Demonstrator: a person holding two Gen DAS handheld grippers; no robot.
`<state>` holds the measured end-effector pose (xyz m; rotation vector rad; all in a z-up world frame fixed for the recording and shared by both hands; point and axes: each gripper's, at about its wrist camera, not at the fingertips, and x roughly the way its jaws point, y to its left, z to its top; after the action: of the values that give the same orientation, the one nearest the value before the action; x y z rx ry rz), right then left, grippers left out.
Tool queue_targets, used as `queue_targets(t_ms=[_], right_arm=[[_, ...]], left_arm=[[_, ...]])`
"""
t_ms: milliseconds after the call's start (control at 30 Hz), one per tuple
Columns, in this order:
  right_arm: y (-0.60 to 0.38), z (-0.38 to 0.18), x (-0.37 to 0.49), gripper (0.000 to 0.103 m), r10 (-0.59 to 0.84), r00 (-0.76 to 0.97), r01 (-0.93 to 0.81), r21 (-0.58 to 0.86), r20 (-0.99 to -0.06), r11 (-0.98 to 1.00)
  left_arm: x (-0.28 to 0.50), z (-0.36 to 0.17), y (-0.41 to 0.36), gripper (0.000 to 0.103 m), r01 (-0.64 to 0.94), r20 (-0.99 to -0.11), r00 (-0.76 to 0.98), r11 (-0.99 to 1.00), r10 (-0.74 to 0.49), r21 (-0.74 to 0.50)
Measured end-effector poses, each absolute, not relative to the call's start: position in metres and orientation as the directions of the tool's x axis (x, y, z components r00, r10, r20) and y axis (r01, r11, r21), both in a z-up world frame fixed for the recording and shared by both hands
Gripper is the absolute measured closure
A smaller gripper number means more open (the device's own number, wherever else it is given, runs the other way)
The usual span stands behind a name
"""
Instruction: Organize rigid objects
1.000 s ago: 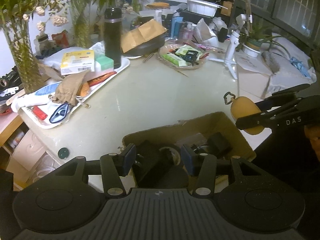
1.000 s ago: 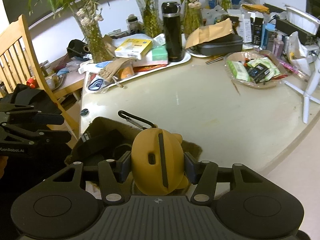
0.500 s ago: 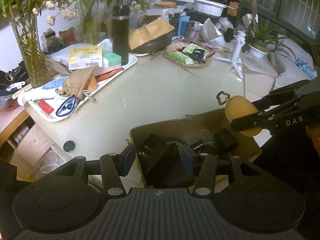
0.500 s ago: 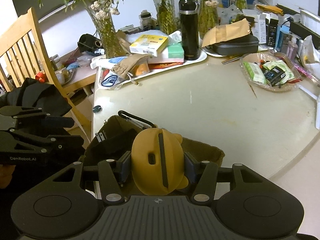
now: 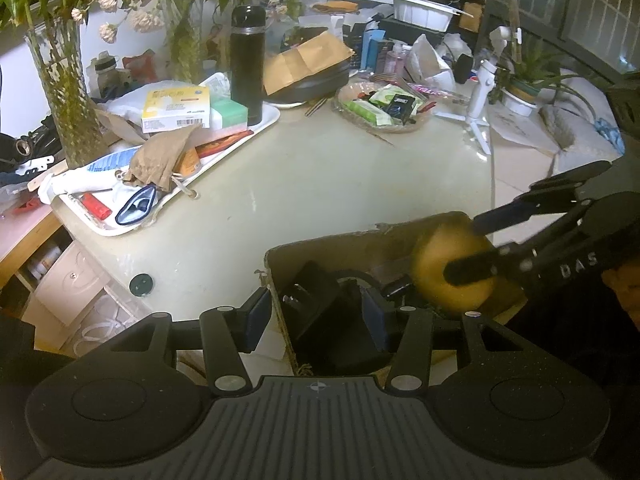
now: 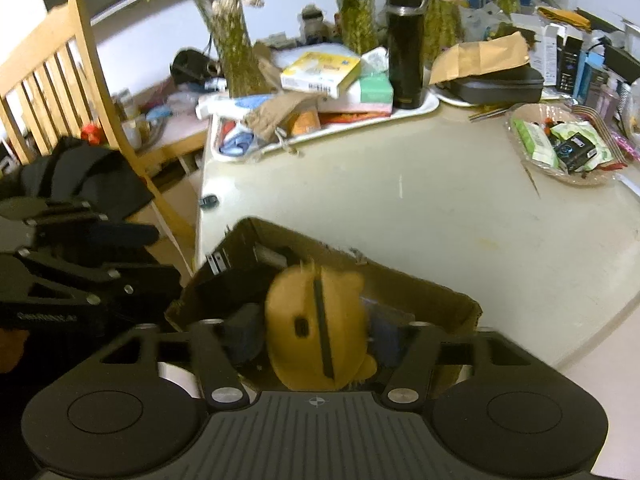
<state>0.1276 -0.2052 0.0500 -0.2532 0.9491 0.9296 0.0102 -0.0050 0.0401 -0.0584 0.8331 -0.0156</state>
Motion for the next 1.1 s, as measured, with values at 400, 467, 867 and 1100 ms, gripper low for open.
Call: queue_targets(t_ms=[400,467,867,1100], right_arm=[[-0.222,0.046,0.129,0.000,0.524,0.306,-0.744,0.144,-0.795,0.652],[-0.225,0.046,0.129,0.000,0.514,0.321,-0.735,0.133,-0.796,0.665],[-0.254,0.055,0.121,0.000,0.481,0.477,-0.638,0.087,-0.736,0.765],[-0.262,0.054,0.110,0.000,0.469,0.515,-0.609,0.079,-0.718,0.789]], left_arm=[[0.012,0.040,-0.006,0.053,-0.019,-0.743,0.668,0.999,-0.023,-0.047],[0.013,0.041,-0.006,0.052,-0.019,-0.743,0.669,0.999,-0.019,-0.042],[0.013,0.052,-0.013,0.026,-0.052,-0.700,0.713,0.999,0.043,0.008],[0.010,0.055,-0.018,0.004,-0.099,-0.658,0.746,0.994,0.104,0.045]])
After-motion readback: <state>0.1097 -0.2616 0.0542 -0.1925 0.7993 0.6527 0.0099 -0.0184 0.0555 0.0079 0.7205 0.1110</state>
